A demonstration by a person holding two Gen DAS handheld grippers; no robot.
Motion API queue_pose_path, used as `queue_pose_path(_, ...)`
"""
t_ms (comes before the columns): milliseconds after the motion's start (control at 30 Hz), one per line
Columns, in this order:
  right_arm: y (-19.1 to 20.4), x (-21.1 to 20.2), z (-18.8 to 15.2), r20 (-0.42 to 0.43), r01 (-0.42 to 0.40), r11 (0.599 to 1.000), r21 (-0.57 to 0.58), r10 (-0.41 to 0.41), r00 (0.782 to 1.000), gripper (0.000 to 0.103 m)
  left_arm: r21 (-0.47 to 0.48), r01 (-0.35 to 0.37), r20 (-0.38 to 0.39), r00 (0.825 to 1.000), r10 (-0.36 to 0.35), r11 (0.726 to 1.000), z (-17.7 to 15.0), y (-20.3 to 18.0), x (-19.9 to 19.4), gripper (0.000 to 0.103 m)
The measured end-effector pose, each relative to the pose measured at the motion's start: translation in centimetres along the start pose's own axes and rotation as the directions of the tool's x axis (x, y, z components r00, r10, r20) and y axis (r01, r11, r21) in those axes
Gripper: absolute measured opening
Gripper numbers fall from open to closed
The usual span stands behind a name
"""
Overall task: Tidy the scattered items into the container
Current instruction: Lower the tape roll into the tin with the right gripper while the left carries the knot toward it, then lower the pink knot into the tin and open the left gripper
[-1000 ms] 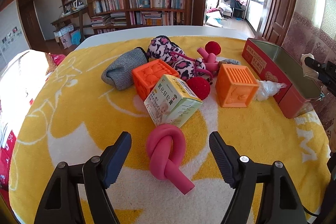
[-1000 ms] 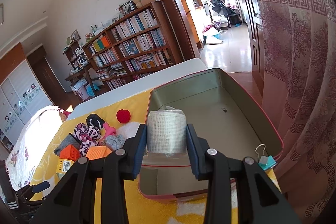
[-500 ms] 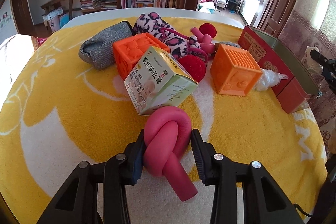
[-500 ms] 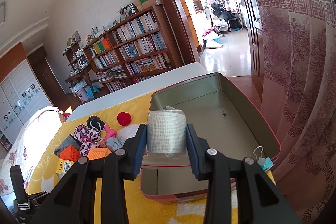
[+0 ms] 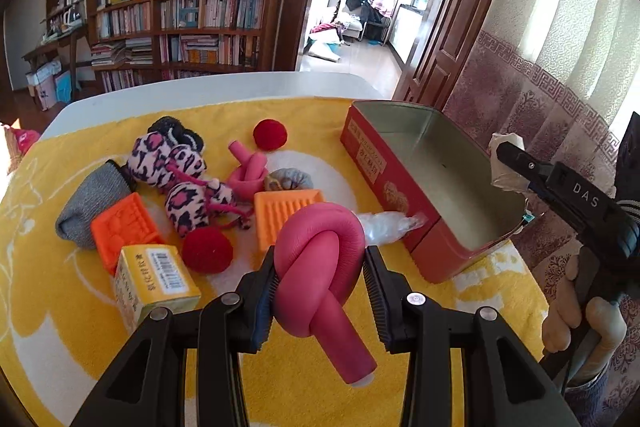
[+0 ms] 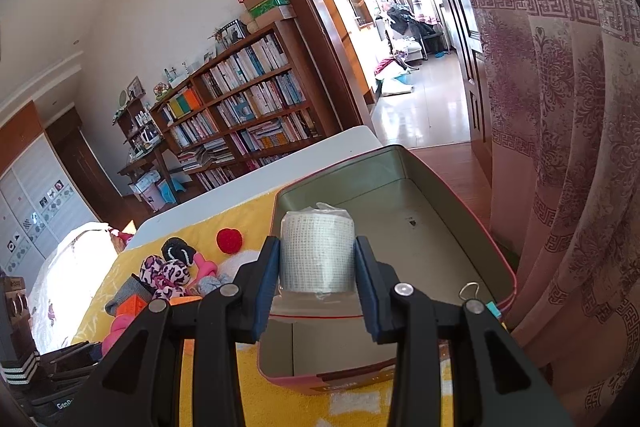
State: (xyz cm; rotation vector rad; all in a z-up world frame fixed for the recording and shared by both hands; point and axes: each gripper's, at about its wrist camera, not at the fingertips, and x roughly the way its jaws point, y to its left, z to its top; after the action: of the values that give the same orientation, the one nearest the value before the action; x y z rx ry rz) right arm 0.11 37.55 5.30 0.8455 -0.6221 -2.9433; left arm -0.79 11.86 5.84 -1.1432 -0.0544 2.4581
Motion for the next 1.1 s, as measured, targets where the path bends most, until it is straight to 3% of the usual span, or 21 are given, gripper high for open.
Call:
queue_pose_path(167, -1.0, 0.2, 0.3, -0.005, 0.028, 0.999, 0.036, -0.028, 1.0, 0.041, 0.074, 0.08, 0.034, 0.996, -0.082, 0.994, 4.0, -4.7, 2.1, 0.042)
queue_pose_path(300, -1.8, 0.2, 0.5, -0.001, 0.064, 0.996, 0.062, -0.064, 0.998, 0.04, 0.08, 0.135, 0.024, 0.99, -0.138, 0.988, 6.5, -7.0, 4.5, 0.042)
queue_pose_path(700, -2.5, 0.4, 0.7, 0.005, 0.134, 0.988, 0.076, -0.135, 0.991, 0.041, 0.051, 0.21, -0.015, 0.978, -0.209, 0.976, 9.6, -8.9, 9.1, 0.044)
queue_pose_path(733, -2.7, 0.4, 0.8, 0.006, 0.134, 0.987, 0.087, -0.135, 0.991, 0.045, 0.047, 0.219, -0.022, 0.976, -0.218, 0.975, 9.7, -8.9, 9.3, 0.046)
queue_pose_path(800, -3.2, 0.2, 0.8, 0.016, 0.141, 0.984, 0.11, -0.144, 0.989, 0.052, 0.03, 0.225, -0.02, 0.974, -0.224, 0.974, 9.7, -8.6, 9.5, 0.078)
queue_pose_path(833, -3.4, 0.1, 0.8, 0.022, 0.147, 0.982, 0.118, -0.151, 0.988, 0.054, 0.017, 0.222, -0.003, 0.975, -0.222, 0.975, 9.7, -8.4, 9.3, 0.082)
queue_pose_path(967, -3.6, 0.0, 0.9, 0.033, 0.153, 0.979, 0.132, -0.159, 0.987, 0.055, -0.02, 0.227, 0.014, 0.974, -0.226, 0.974, 9.8, -7.1, 8.8, 0.082)
queue_pose_path(1100, -3.1, 0.2, 0.8, 0.03, 0.145, 0.983, 0.112, -0.149, 0.988, 0.055, -0.034, 0.183, 0.035, 0.983, -0.182, 0.982, 9.6, -5.7, 7.8, 0.082)
